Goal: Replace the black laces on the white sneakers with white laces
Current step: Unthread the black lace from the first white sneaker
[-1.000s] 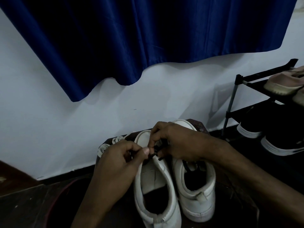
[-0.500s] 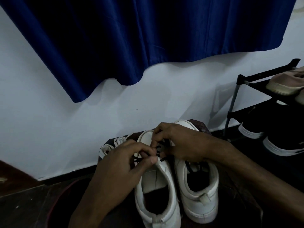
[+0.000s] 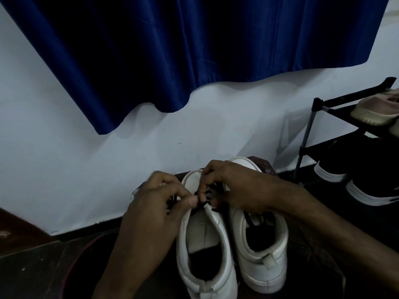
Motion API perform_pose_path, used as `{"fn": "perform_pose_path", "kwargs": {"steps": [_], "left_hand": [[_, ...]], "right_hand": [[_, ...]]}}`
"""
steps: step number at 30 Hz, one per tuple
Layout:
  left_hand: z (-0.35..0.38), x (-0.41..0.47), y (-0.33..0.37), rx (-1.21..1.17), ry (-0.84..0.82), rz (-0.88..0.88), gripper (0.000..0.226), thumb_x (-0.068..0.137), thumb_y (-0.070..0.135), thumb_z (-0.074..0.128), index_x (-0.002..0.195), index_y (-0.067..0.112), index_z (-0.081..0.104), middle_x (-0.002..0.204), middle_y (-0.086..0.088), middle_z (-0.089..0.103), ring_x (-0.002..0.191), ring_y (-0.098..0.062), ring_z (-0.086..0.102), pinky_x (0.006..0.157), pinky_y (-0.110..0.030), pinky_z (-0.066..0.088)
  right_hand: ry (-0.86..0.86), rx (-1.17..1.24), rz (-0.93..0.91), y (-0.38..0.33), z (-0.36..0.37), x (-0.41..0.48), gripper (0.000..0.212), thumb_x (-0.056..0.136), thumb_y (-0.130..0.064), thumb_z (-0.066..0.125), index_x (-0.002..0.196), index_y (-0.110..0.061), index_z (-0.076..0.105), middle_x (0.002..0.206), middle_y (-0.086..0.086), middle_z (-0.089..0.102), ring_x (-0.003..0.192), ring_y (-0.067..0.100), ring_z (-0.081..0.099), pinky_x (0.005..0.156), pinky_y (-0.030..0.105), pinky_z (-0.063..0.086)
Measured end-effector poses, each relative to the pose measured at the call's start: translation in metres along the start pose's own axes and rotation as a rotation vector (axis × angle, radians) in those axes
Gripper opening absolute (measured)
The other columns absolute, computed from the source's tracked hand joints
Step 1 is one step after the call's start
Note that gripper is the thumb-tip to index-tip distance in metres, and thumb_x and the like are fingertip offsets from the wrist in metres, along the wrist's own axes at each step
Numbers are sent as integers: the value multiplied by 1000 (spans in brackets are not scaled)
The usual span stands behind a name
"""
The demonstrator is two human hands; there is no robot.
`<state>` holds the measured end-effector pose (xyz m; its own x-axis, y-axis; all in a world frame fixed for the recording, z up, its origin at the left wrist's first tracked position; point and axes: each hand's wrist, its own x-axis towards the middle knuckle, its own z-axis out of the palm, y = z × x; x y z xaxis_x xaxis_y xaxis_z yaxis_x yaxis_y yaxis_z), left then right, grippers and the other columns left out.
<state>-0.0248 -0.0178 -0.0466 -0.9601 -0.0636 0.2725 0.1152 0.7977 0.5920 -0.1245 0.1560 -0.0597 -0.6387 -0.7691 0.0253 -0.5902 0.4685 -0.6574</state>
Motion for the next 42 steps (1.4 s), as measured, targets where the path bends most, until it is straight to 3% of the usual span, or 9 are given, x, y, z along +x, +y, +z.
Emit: {"fn": "perform_pose_path", "kwargs": {"steps": [5, 10, 14, 20, 25, 32, 35, 39, 42], "left_hand": [[-24, 7, -10, -659, 336, -370, 29, 96, 18, 57, 72, 23, 71, 73, 8, 70, 63, -4, 61, 76, -39, 48], [-23, 1, -12, 127, 221, -129, 20, 90, 48, 60, 110, 45, 61, 109, 22, 60, 84, -1, 57, 71, -32, 45], [-6, -2, 15, 183, -104, 90, 17, 84, 51, 56, 97, 49, 66, 106, 34, 59, 94, 8, 56, 77, -23, 48], [0, -6, 15, 312, -177, 90, 36, 76, 36, 59, 107, 53, 59, 93, 38, 60, 90, 10, 53, 77, -20, 43], [9, -4, 19, 424, 18, 148, 19, 63, 31, 67, 79, 41, 69, 72, 25, 64, 69, -9, 63, 62, -30, 43], [-35, 2, -4, 596, 392, -40, 24, 85, 2, 66, 82, 26, 69, 85, -6, 68, 74, -34, 59, 66, -53, 51], [-41, 3, -18, 581, 295, -121, 26, 85, 8, 70, 80, 33, 62, 89, -3, 65, 76, -31, 58, 68, -45, 48], [-19, 0, 6, 280, 45, 48, 12, 90, 33, 61, 90, 42, 70, 98, 25, 64, 93, -5, 60, 76, -29, 45], [2, -3, 18, 286, -95, 101, 15, 87, 43, 54, 92, 43, 68, 96, 29, 64, 92, 2, 58, 75, -23, 43]], "right_hand": [[-8, 19, 10, -2, -1, -1, 30, 81, -3, 71, 91, -32, 71, 115, -3, 53, 105, 13, 54, 94, 25, 43], [-12, 34, 16, -1, -1, -1, 29, 81, -6, 72, 93, -32, 71, 115, -5, 52, 109, 13, 53, 97, 28, 43], [-3, -11, 22, 3, 1, 3, 32, 80, -7, 74, 100, -32, 71, 117, -4, 53, 107, 15, 52, 95, 26, 41], [-18, -6, 39, 4, 2, 3, 33, 82, -7, 72, 104, -31, 71, 120, -4, 52, 104, 11, 48, 90, 23, 40], [-13, -10, 37, 2, 2, 3, 33, 81, -8, 73, 104, -32, 70, 119, -4, 52, 103, 14, 49, 91, 26, 42], [2, 10, 20, 0, 0, -1, 33, 82, -4, 72, 88, -36, 68, 114, -4, 52, 102, 12, 52, 90, 23, 44], [-6, 32, 11, 1, 1, -2, 31, 81, -7, 74, 89, -36, 68, 112, -4, 52, 103, 11, 52, 92, 23, 44], [-3, 15, 12, 2, 0, 0, 31, 82, -3, 73, 94, -31, 71, 114, -4, 53, 106, 12, 53, 94, 28, 45], [-16, -5, 21, 3, 0, 1, 33, 82, -2, 72, 101, -29, 72, 117, -3, 53, 108, 14, 53, 96, 29, 43]]}}
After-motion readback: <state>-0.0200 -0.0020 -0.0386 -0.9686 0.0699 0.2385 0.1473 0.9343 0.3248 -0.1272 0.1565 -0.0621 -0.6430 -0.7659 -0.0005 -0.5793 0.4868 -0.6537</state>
